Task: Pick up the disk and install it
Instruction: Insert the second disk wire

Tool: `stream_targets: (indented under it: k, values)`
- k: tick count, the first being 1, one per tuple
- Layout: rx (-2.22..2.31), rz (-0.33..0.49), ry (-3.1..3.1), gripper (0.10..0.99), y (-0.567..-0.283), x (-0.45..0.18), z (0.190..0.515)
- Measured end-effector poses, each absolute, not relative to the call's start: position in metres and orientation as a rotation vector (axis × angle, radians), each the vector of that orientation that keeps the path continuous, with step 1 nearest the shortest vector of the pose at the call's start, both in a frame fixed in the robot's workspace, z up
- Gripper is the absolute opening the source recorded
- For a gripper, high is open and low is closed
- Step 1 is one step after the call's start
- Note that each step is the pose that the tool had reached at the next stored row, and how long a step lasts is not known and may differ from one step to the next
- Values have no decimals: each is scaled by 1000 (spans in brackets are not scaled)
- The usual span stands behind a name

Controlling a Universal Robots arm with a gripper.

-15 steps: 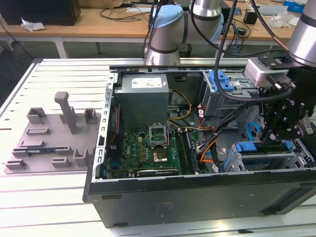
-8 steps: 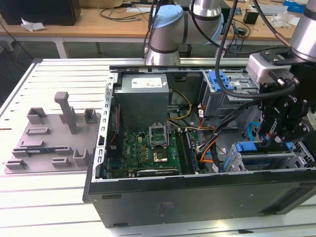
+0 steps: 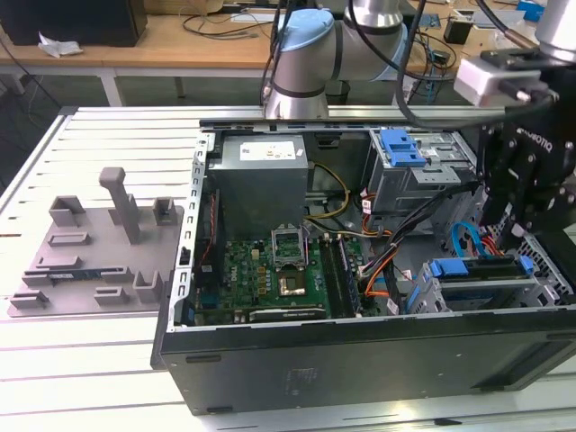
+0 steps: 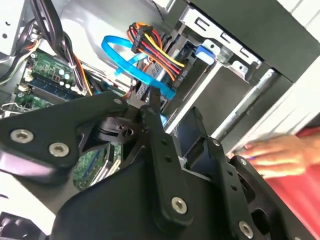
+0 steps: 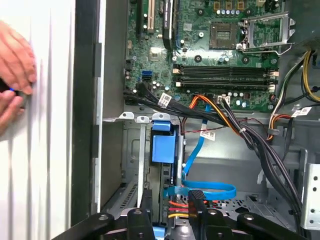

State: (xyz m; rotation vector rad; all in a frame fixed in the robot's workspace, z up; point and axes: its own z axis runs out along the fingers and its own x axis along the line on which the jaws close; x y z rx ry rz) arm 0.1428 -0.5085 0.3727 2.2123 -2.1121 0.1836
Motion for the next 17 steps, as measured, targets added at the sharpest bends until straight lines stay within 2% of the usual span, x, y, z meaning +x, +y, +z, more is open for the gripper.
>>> stream_targets:
  k: [2, 3, 4, 5, 6, 7, 8, 17]
  values:
    - [2198, 209, -2098, 404, -502, 143, 374]
    - [2191, 222, -2091, 337, -498, 143, 375]
    - [2188, 228, -2087, 337, -496, 143, 375]
    - [2182, 238, -2081, 271, -494, 142, 375]
    - [2179, 244, -2078, 153, -493, 142, 375]
    - [2177, 246, -2077, 153, -493, 142, 375]
    - [2177, 247, -2076, 106, -493, 142, 375]
    - [2176, 248, -2075, 106, -493, 142, 375]
